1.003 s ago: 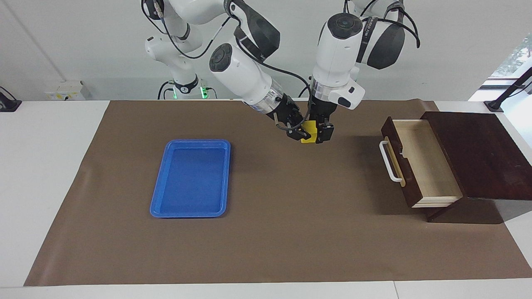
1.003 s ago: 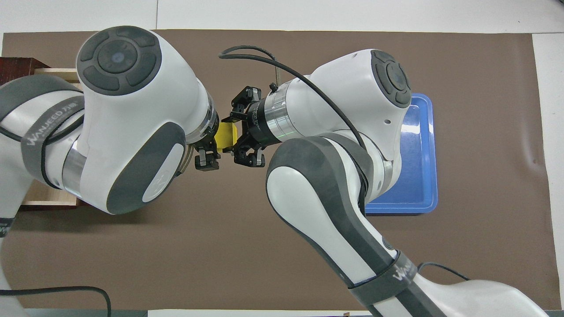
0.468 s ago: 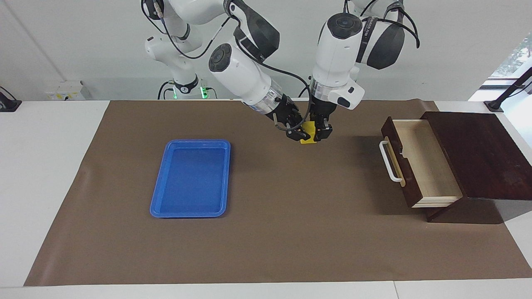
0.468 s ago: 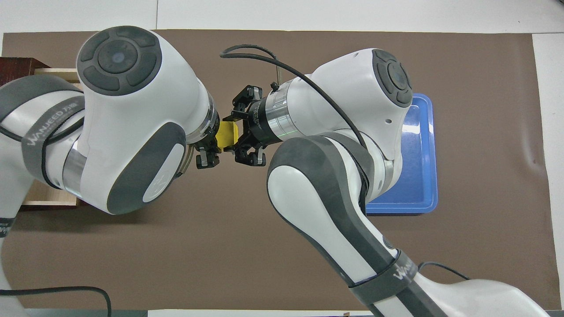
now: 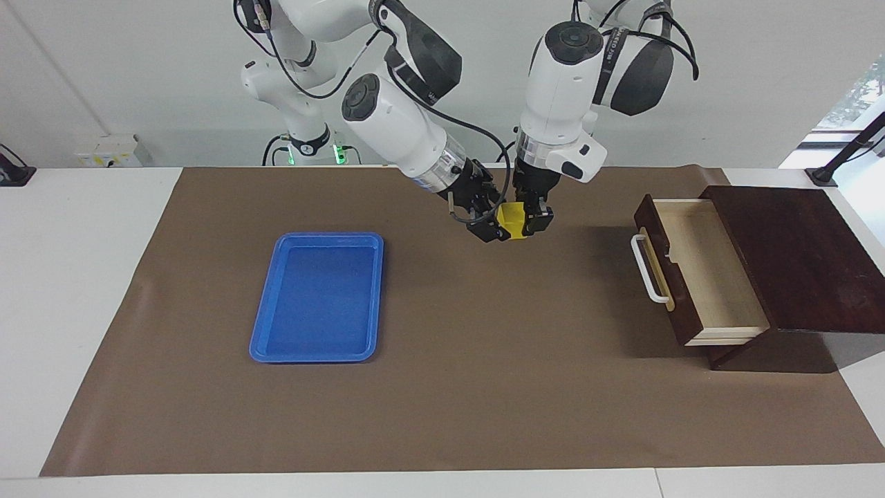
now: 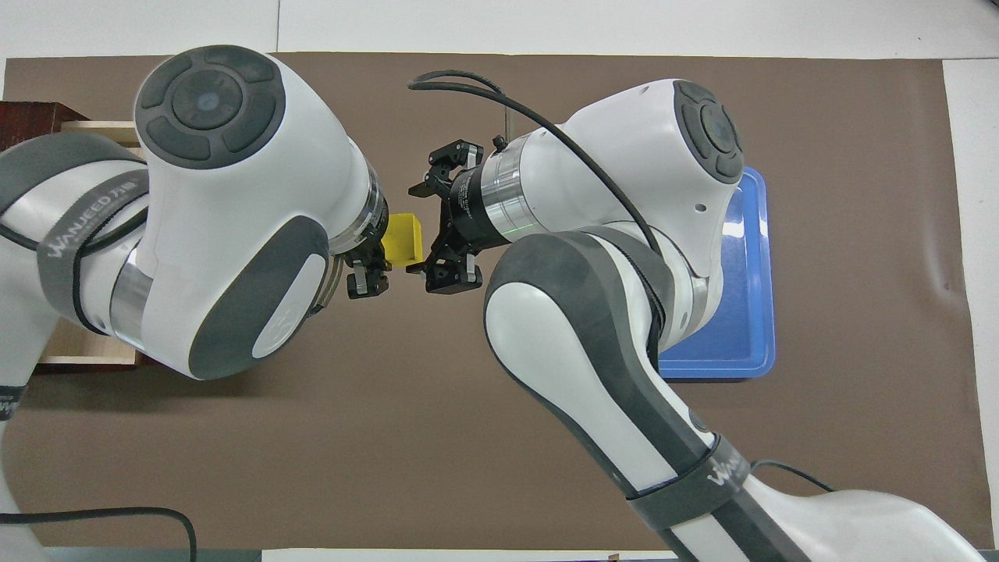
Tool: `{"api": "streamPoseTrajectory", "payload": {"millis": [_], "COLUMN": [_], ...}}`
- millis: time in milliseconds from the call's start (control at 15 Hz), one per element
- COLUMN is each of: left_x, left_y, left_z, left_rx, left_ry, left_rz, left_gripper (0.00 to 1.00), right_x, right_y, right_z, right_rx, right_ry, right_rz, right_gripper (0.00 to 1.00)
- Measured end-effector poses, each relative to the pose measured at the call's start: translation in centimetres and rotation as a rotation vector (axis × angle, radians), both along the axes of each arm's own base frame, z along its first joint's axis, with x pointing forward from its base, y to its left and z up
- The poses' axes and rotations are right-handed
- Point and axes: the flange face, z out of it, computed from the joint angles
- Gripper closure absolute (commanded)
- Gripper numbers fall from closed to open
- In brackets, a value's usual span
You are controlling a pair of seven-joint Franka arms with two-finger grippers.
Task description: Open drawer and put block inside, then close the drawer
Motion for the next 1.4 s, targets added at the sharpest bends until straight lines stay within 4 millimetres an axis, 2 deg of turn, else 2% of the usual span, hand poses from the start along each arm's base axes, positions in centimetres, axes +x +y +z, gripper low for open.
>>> {"api": "streamPoseTrajectory", "payload": {"millis": [201, 334, 468, 602, 669, 803, 936, 1137, 1271, 1404], "left_x": [0.3, 1.4, 3.4, 5.4, 6.4, 8.0, 8.8, 9.3, 9.5, 10.1], "left_y": [0.5, 2.4, 6.3, 11.2, 14.1, 20.2, 25.8, 33.1, 36.2, 36.8], "left_z": [0.1, 0.4, 0.6, 0.6, 0.6, 0.5, 0.5, 0.3, -0.4, -2.2], "left_rx": [0.002, 0.005, 0.007, 0.012, 0.014, 0.018, 0.021, 0.034, 0.069, 0.094], "left_ry": [-0.003, -0.01, -0.014, -0.014, -0.014, -0.013, -0.012, -0.008, -0.002, -0.004], "left_rz": [-0.023, -0.049, -0.071, -0.094, -0.104, -0.127, -0.158, -0.202, -0.213, -0.221], "left_gripper": [1.0, 1.0, 1.0, 1.0, 1.0, 1.0, 1.0, 1.0, 1.0, 1.0], "right_x": [1.1, 3.3, 5.7, 7.2, 7.6, 7.7, 7.3, 6.3, 5.8, 5.4], "right_y": [-1.8, -5.6, -11.6, -17.4, -19.7, -22.9, -24.9, -25.8, -26.8, -28.8], "right_z": [0.0, 0.0, -0.2, -0.3, -0.1, 0.0, -0.4, -0.6, -0.5, -0.3], "right_rx": [-0.001, -0.004, -0.017, -0.029, -0.032, -0.049, -0.102, -0.183, -0.207, -0.211], "right_ry": [0.0, 0.001, -0.01, -0.039, -0.062, -0.115, -0.172, -0.231, -0.261, -0.285], "right_rz": [-0.032, -0.09, -0.097, -0.044, -0.001, 0.129, 0.295, 0.528, 0.646, 0.742], "right_gripper": [0.0, 0.0, 0.0, 0.0, 0.0, 0.0, 0.0, 0.0, 0.0, 0.0]}}
